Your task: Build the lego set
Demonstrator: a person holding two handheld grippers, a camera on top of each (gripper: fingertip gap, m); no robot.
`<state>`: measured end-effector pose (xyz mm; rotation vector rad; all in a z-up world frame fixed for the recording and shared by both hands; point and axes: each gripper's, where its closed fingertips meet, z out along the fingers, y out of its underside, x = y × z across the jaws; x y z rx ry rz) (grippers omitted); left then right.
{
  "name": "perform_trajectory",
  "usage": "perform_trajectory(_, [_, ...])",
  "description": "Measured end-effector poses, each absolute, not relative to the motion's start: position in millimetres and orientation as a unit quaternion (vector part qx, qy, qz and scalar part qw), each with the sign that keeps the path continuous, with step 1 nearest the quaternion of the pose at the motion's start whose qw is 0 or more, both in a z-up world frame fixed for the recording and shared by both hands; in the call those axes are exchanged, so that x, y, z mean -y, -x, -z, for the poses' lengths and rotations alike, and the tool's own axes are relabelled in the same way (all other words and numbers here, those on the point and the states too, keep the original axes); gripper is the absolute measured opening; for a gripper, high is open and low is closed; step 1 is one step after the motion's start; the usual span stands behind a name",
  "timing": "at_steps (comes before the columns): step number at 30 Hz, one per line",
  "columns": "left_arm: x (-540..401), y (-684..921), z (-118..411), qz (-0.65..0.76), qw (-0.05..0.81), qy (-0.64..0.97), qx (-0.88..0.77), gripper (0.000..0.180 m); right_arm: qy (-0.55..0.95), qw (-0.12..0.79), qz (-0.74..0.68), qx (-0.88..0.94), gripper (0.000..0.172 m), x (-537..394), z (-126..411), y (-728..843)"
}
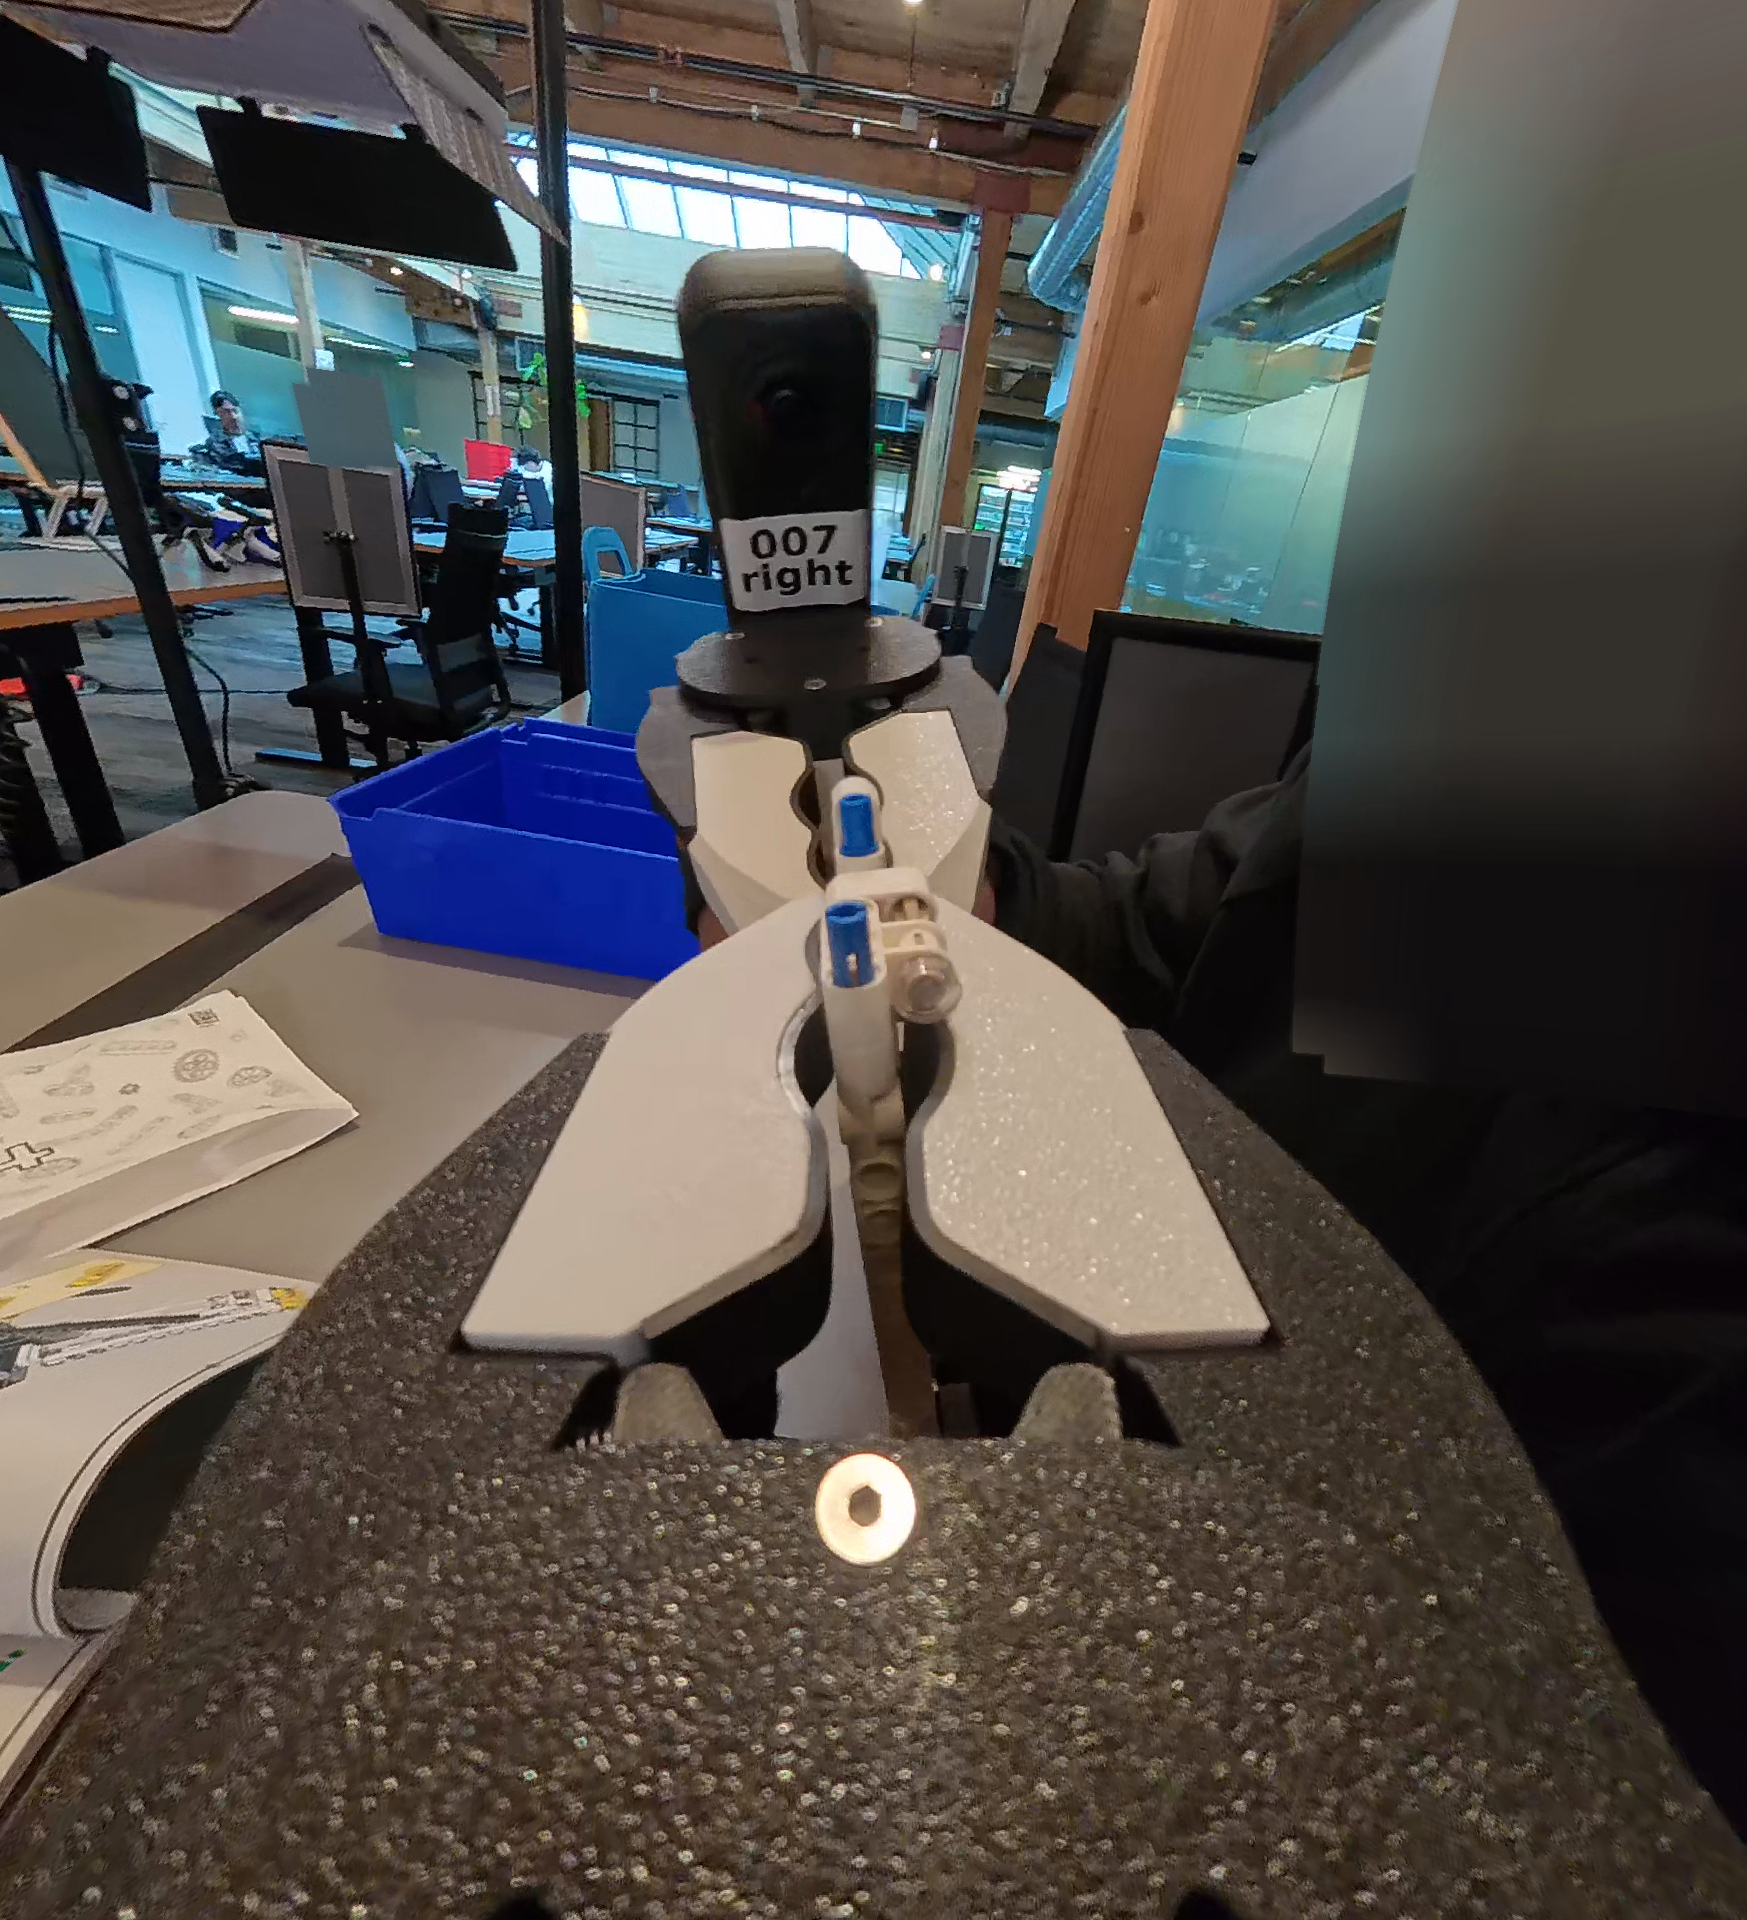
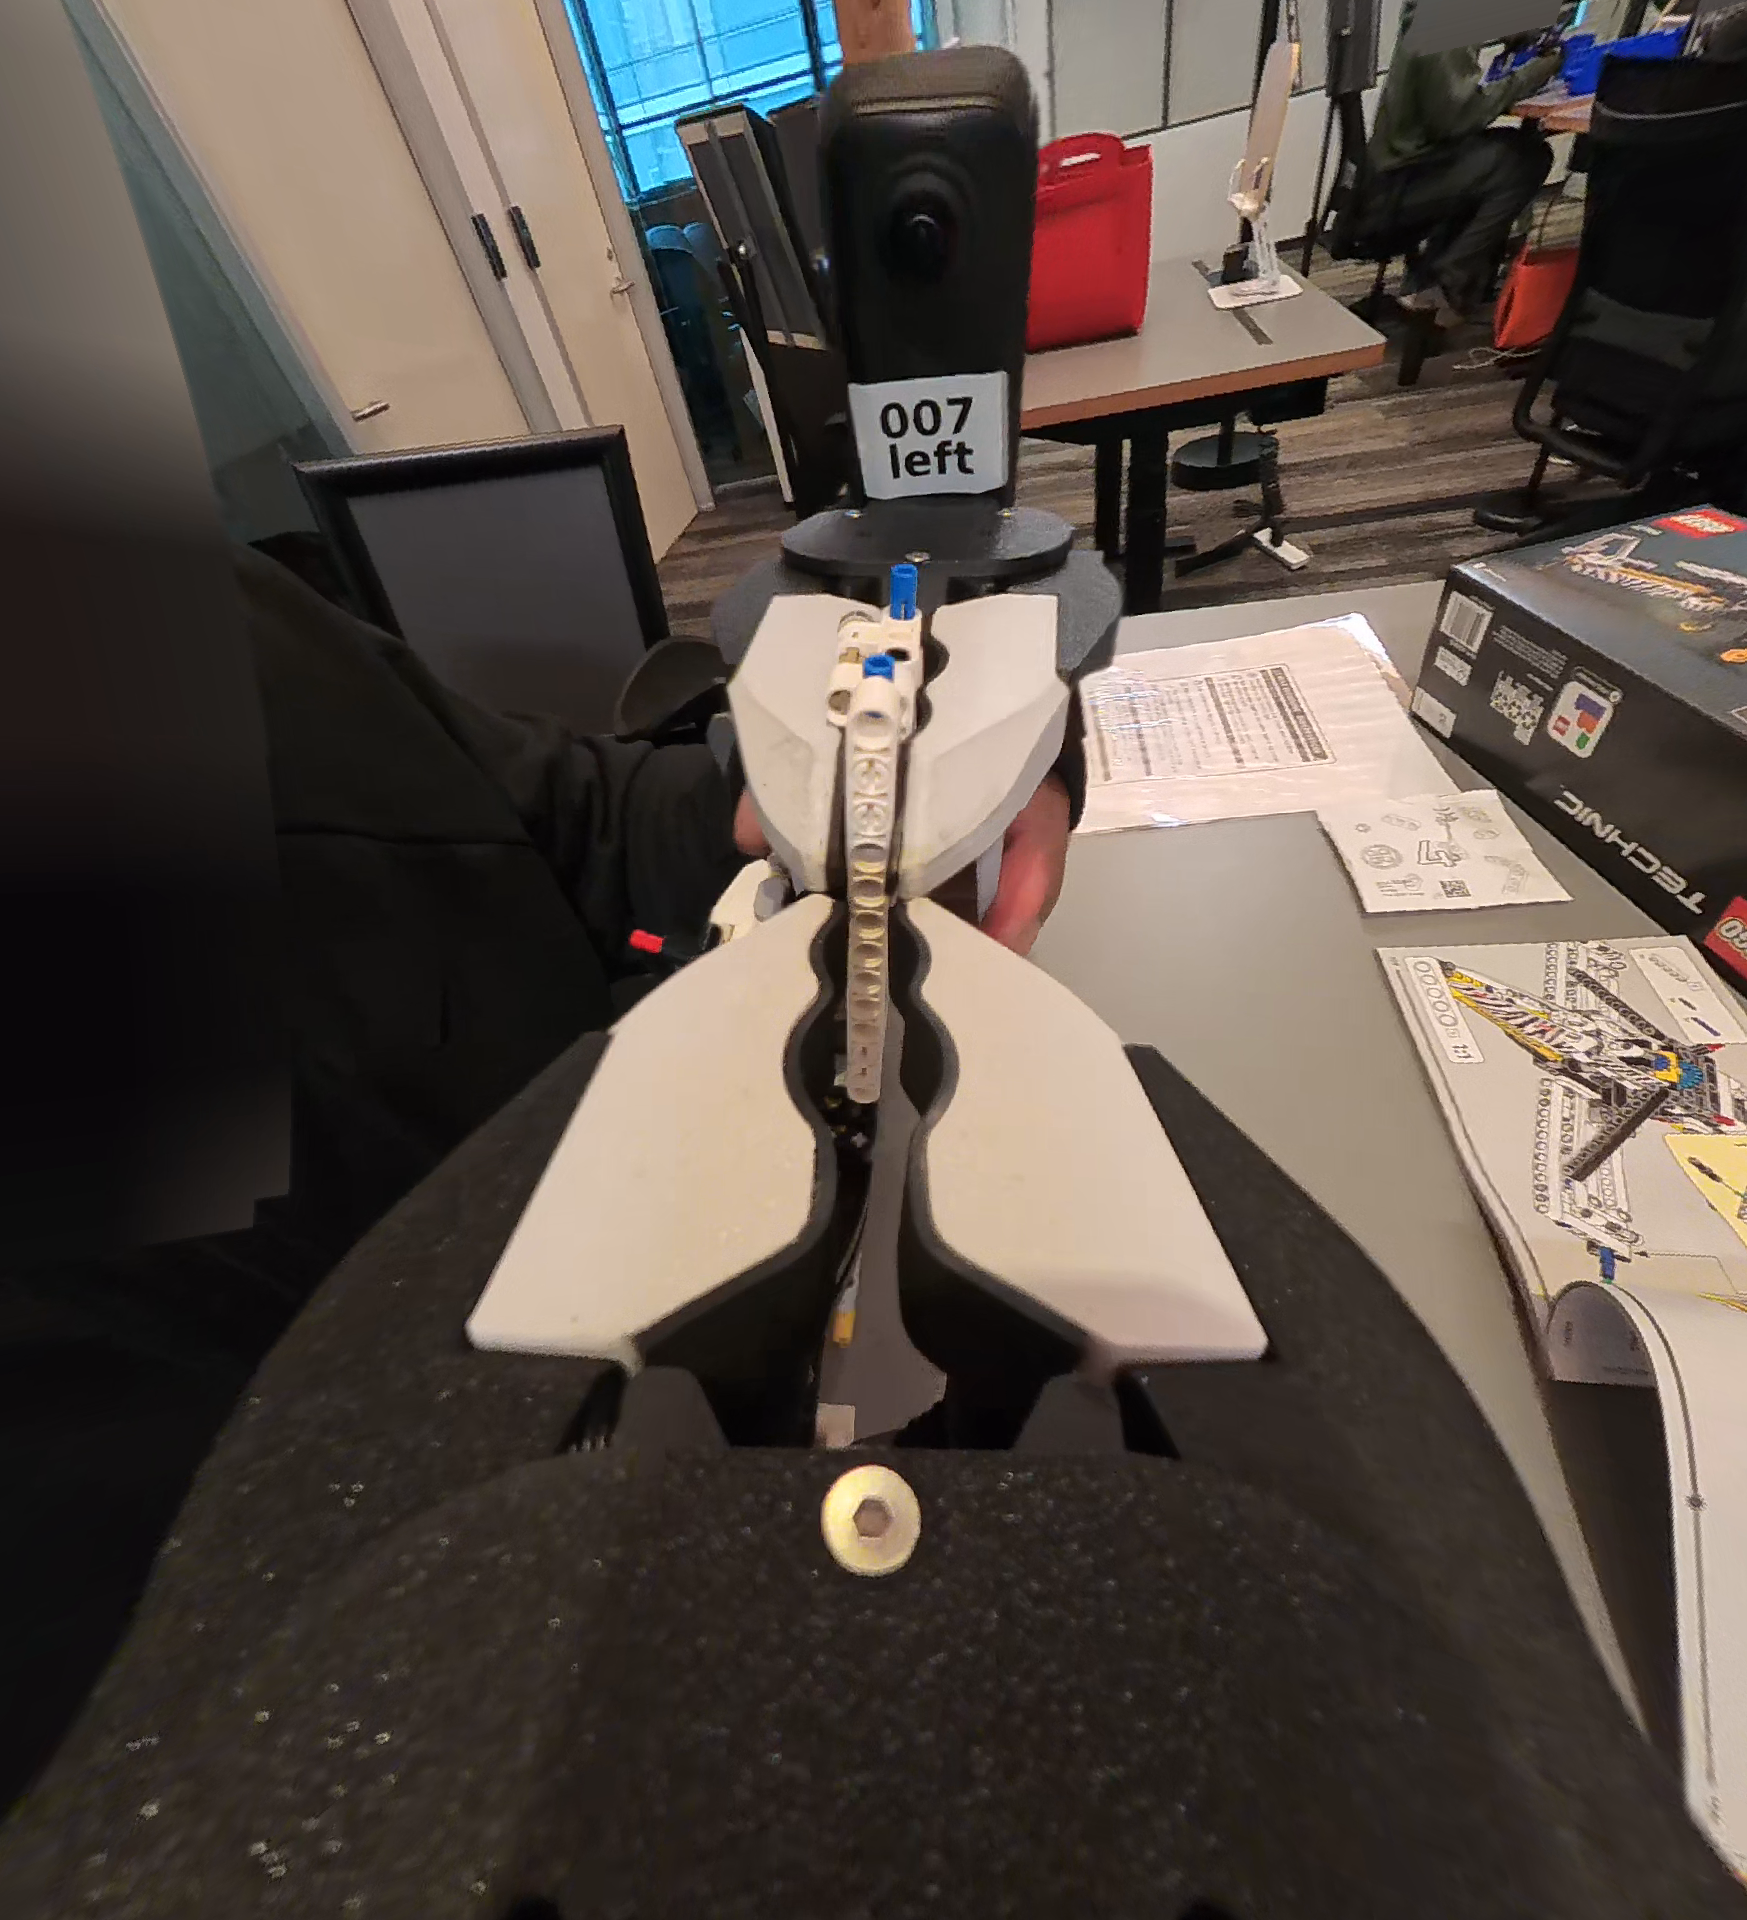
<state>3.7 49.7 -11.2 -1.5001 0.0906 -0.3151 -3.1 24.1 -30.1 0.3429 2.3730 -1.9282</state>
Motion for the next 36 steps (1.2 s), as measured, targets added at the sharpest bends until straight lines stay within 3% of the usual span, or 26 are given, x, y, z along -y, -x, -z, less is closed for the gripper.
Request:
perform_trajectory(5, [-47, -19, 7, 0.198, 0.724, 0.657, -0.071, 0.007, -0.085, 0.083, 0.637, -0.762, 0.008, -19, 27, -10])
perform_trajectory(10, [-48, -5, 9, 0.171, 0.720, 0.671, -0.044, 0.007, -0.107, 0.068, 0.642, -0.756, 0.008, -20, 29, 0])
perform_trajectory(19, [-51, 36, -1, -0.027, 0.713, 0.698, 0.059, 0.008, -0.195, -0.129, 0.592, -0.771, 0.026, -42, 29, 42])
perform_trajectory(26, [-46, 81, -8, -0.099, 0.724, 0.655, 0.194, 0.008, -0.254, -0.181, 0.574, -0.757, 0.054, -33, 30, 52])
perform_trajectory(32, [-48, 89, -2, -0.111, 0.727, 0.638, 0.229, 0.008, -0.274, -0.215, 0.556, -0.755, 0.066, -22, 40, 60])
perform_trajectory(36, [-51, 85, -1, -0.129, 0.720, 0.645, 0.223, 0.008, -0.270, -0.231, 0.548, -0.757, 0.062, -18, 45, 61])
